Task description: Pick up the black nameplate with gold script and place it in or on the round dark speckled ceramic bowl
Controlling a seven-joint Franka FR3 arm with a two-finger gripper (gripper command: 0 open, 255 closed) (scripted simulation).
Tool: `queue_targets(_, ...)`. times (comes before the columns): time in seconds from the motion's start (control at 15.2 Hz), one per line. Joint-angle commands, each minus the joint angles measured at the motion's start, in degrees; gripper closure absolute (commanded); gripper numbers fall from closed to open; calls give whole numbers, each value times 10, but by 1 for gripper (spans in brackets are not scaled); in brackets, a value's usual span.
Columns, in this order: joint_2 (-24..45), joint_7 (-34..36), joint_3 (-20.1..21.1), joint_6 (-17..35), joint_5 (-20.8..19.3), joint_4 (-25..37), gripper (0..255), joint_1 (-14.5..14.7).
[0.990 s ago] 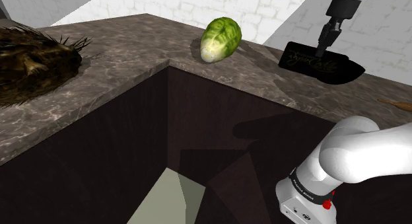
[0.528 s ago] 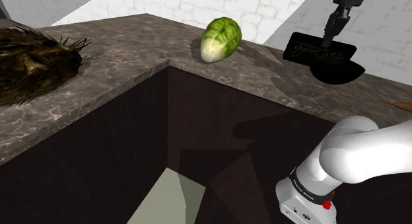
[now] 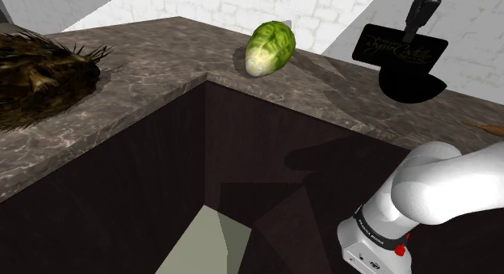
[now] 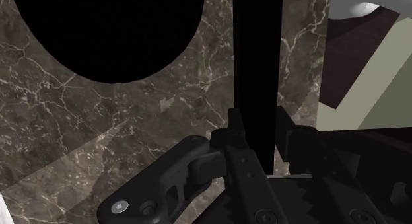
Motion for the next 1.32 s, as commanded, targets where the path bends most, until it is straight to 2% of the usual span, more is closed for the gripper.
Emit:
queue_targets(0.0,11,-2,1,-15,3,26,255,2)
queue_targets(0.46,48,-12,0,-62,9,109,255,8)
queue_targets(0.92,113,-142,-106,-91,-31,226,255,15)
queue_targets(1.25,198,-260,-221,-108,-29,342,255,30)
